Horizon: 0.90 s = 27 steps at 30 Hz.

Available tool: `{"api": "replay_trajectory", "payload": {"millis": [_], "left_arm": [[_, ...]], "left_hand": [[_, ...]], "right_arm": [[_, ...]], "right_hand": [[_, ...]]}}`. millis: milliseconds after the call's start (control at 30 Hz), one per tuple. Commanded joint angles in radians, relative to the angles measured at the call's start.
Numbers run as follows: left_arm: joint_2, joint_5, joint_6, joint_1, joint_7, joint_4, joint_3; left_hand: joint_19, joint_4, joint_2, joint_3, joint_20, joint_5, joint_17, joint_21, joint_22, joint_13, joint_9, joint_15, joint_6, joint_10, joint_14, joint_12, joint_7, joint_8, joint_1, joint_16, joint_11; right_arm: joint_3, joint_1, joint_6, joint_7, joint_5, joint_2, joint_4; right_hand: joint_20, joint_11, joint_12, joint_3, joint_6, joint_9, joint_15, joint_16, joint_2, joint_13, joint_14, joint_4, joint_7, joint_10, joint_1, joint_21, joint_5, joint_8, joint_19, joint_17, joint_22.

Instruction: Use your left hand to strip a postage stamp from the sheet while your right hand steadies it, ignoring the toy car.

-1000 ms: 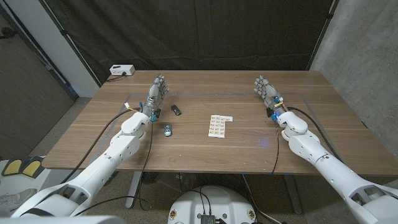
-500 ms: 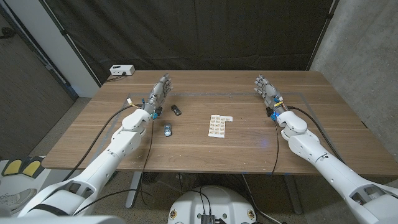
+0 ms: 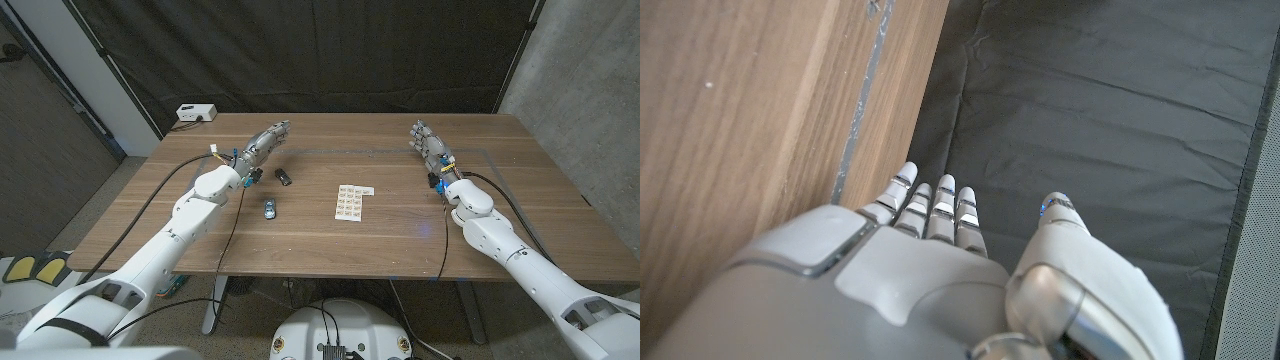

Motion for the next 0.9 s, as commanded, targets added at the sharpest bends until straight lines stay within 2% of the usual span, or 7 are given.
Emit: {"api": "replay_trajectory", "payload": {"millis": [33,200,400,567,633,733,900], "left_arm": [[0.045,0.190,0.020,-0.044,-0.009,-0.056,0.053],[0.056,0.248,0.024,-0.057,-0.018,-0.075,0.071],[0.070,0.330,0.047,-0.068,-0.015,-0.111,0.094],[0.085,0.408,0.070,-0.079,-0.017,-0.145,0.116],[0.089,0.435,0.082,-0.085,-0.023,-0.159,0.125],[0.096,0.481,0.104,-0.094,-0.034,-0.184,0.139],[0.114,0.564,0.144,-0.112,-0.068,-0.237,0.165]], "left_hand": [[0.020,-0.033,0.011,0.021,0.007,-0.007,0.012,0.013,0.004,0.007,0.006,-0.007,0.067,0.034,0.029,0.013,0.003,0.022,0.057,0.012,-0.004],[0.026,-0.062,0.009,0.038,0.013,-0.011,0.022,0.015,0.004,0.015,0.008,0.004,0.145,0.053,0.034,0.019,-0.024,0.045,0.110,0.016,0.003],[0.007,-0.085,-0.010,0.047,0.018,-0.012,0.029,0.008,0.006,0.025,0.011,0.016,0.200,0.045,0.019,0.018,-0.041,0.062,0.162,0.011,0.000],[-0.008,-0.093,-0.027,0.050,0.022,-0.010,0.033,0.003,0.007,0.033,0.013,0.023,0.205,0.033,-0.004,0.016,-0.047,0.062,0.195,0.003,0.003],[-0.020,-0.095,-0.044,0.049,0.020,-0.008,0.036,-0.001,0.007,0.039,0.014,0.025,0.208,0.017,-0.019,0.012,-0.065,0.061,0.217,-0.001,0.002],[-0.045,-0.093,-0.056,0.048,0.024,-0.006,0.039,-0.011,0.008,0.044,0.015,0.031,0.212,0.008,-0.034,0.011,-0.068,0.062,0.231,-0.006,0.006],[-0.066,-0.084,-0.072,0.043,0.024,-0.003,0.047,-0.017,0.011,0.053,0.017,0.041,0.251,-0.002,-0.055,0.011,-0.046,0.074,0.247,-0.008,0.011]], "right_arm": [[0.004,-0.025,0.023,-0.017,0.006,-0.008,-0.023],[0.009,-0.041,0.031,-0.026,0.014,-0.013,-0.035],[0.008,-0.048,0.054,-0.020,0.018,-0.014,-0.029],[0.008,-0.053,0.064,-0.025,0.022,-0.014,-0.032],[0.006,-0.053,0.077,-0.017,0.019,-0.015,-0.026],[0.007,-0.057,0.080,-0.020,0.026,-0.015,-0.030],[0.006,-0.059,0.093,-0.015,0.027,-0.018,-0.028]], "right_hand": [[-0.005,-0.002,0.006,-0.001,0.007,0.002,0.008,0.007,-0.001,0.005,-0.001,-0.007,0.000,0.006,0.010,-0.004,0.007,0.006,-0.002,0.004,0.004],[-0.003,-0.002,0.007,-0.001,0.007,0.002,0.008,0.008,-0.001,0.005,-0.001,-0.008,0.001,0.007,0.010,-0.005,0.006,0.006,-0.001,0.004,0.005],[-0.003,-0.003,0.007,-0.001,0.008,0.002,0.008,0.008,-0.001,0.005,-0.001,-0.010,0.001,0.007,0.009,-0.006,0.006,0.007,0.000,0.004,0.005],[-0.003,-0.005,0.007,-0.001,0.008,0.002,0.008,0.008,-0.001,0.005,0.000,-0.010,0.000,0.008,0.008,-0.008,0.006,0.007,0.000,0.004,0.005],[-0.004,-0.006,0.007,-0.002,0.008,0.002,0.007,0.008,-0.001,0.005,0.000,-0.011,0.000,0.007,0.008,-0.008,0.006,0.006,0.000,0.004,0.005],[-0.003,-0.007,0.007,-0.002,0.008,0.002,0.007,0.008,-0.001,0.005,0.000,-0.011,0.000,0.007,0.007,-0.009,0.006,0.007,0.000,0.004,0.005],[-0.003,-0.006,0.008,-0.002,0.008,0.002,0.007,0.008,0.000,0.005,0.000,-0.012,0.000,0.009,0.006,-0.011,0.006,0.007,0.001,0.004,0.005]]}}
